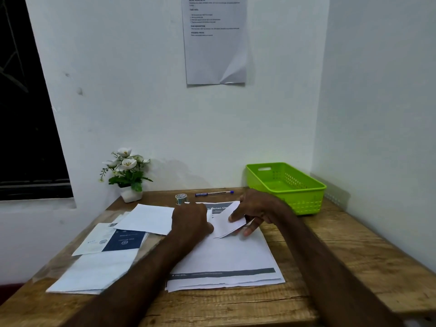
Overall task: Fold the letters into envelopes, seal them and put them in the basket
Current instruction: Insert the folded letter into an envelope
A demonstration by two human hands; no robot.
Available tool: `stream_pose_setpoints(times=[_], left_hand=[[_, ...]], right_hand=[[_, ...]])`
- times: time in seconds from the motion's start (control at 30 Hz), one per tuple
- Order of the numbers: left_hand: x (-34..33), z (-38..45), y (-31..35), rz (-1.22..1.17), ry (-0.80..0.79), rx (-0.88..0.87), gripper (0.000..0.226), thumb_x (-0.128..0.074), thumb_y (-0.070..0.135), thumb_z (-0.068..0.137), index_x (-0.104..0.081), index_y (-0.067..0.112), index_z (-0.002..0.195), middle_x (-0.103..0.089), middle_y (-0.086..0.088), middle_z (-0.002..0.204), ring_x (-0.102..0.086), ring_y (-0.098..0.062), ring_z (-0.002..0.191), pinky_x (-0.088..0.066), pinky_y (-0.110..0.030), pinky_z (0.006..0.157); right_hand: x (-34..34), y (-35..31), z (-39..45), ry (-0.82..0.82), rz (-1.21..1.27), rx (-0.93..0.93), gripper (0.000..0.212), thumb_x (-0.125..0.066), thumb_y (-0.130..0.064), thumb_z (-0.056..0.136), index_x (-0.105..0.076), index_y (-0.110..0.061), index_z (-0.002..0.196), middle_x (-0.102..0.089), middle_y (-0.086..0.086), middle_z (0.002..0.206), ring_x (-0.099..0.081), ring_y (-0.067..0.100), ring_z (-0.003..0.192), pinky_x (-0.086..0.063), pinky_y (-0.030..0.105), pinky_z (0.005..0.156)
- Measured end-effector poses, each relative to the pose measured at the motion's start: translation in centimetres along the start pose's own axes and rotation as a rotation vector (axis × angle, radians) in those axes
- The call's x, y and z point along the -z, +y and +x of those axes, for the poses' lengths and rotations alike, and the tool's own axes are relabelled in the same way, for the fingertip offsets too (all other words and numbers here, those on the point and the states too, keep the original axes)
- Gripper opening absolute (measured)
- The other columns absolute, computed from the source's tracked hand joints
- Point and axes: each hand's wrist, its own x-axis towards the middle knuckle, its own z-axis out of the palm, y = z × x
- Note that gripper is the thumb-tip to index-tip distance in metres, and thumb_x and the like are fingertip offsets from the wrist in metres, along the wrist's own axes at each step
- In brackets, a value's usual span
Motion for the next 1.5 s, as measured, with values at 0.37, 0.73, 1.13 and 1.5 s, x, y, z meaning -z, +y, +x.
stream_pose_setpoints(times=[0.37, 0.73, 1.13, 1.5], left_hand=[[0.0, 0.8, -1.2, -0.131, -0.045, 0.005, 0.025, -0.069, 0.037, 0.082, -0.07, 0.018, 0.099, -0.073, -0.002, 0.102, -0.068, -0.025, 0.098, -0.044, -0.027, 0.072], [-0.3, 1.9, -5.4, -0.543, -0.207, -0.025, 0.012, -0.076, 0.015, 0.072, -0.08, 0.023, 0.065, -0.072, 0.006, 0.058, -0.058, -0.003, 0.046, -0.062, -0.033, 0.067], [0.4, 2.3, -4.7, -0.665, -0.078, 0.057, 0.021, -0.075, 0.044, 0.084, -0.07, 0.027, 0.072, -0.064, 0.012, 0.061, -0.065, -0.015, 0.051, -0.056, -0.03, 0.055], [0.9, 1.8, -4.4, -0.665, -0.143, 0.109, 0.079, -0.067, 0.08, 0.045, -0.061, 0.029, 0.105, -0.066, 0.009, 0.1, -0.069, -0.008, 0.074, -0.059, -0.03, 0.055]], right_hand=[[-1.6, 0.2, 0.9, 0.678, -0.764, 0.055, 0.037, -0.072, -0.029, 0.083, -0.063, -0.013, 0.115, -0.069, 0.008, 0.115, -0.068, 0.029, 0.107, -0.054, 0.032, 0.083], [-4.9, 0.5, 5.8, 0.309, -0.24, 0.091, 0.037, -0.08, -0.047, 0.078, -0.074, -0.01, 0.08, -0.066, 0.001, 0.063, -0.051, 0.015, 0.044, -0.039, 0.022, 0.045], [-4.9, 0.1, 5.7, 0.094, 0.333, 0.101, 0.019, -0.06, -0.013, 0.096, -0.068, -0.001, 0.109, -0.073, 0.014, 0.089, -0.07, 0.019, 0.058, -0.056, 0.028, 0.048], [-4.4, 0.0, 6.0, 0.001, 0.611, 0.036, 0.013, -0.057, -0.012, 0.1, -0.061, -0.012, 0.088, -0.06, 0.002, 0.073, -0.069, 0.013, 0.055, -0.062, 0.034, 0.055]])
